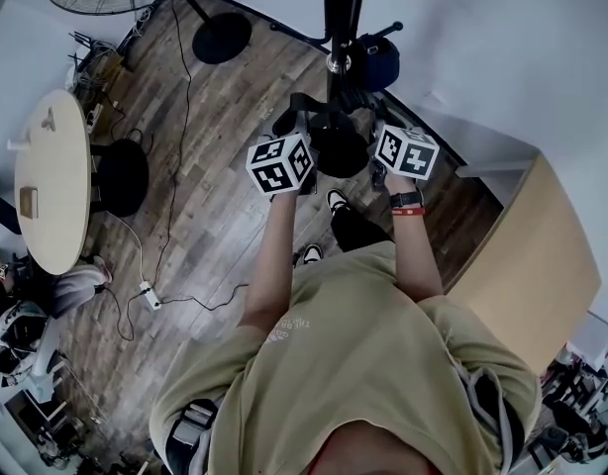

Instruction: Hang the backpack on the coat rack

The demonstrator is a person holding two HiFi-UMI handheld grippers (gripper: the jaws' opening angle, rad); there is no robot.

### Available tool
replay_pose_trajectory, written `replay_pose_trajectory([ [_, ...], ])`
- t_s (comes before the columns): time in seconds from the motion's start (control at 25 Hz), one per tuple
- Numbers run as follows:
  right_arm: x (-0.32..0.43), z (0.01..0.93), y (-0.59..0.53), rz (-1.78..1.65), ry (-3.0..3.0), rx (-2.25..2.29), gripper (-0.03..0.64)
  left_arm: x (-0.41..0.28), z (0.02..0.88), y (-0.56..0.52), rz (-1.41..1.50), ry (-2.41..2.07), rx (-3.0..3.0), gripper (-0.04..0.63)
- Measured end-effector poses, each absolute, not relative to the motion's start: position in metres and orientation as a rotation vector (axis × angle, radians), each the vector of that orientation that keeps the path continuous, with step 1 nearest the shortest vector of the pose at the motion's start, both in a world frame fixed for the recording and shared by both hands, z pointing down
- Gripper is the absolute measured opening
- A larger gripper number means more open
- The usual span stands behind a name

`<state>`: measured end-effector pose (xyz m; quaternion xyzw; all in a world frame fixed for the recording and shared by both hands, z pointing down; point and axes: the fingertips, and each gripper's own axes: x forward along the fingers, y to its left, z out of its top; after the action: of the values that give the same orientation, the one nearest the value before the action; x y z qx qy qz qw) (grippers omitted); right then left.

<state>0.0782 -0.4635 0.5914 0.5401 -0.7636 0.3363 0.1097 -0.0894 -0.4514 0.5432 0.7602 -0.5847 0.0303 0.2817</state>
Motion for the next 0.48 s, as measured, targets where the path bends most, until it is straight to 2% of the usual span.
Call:
replay_pose_trajectory([
  [0.48,0.072,0.625,-0.449,1.076,-2.198,1.556,0.023,-0.085,0.588,-0.436,0.181,-1.512,1.987,0.025],
])
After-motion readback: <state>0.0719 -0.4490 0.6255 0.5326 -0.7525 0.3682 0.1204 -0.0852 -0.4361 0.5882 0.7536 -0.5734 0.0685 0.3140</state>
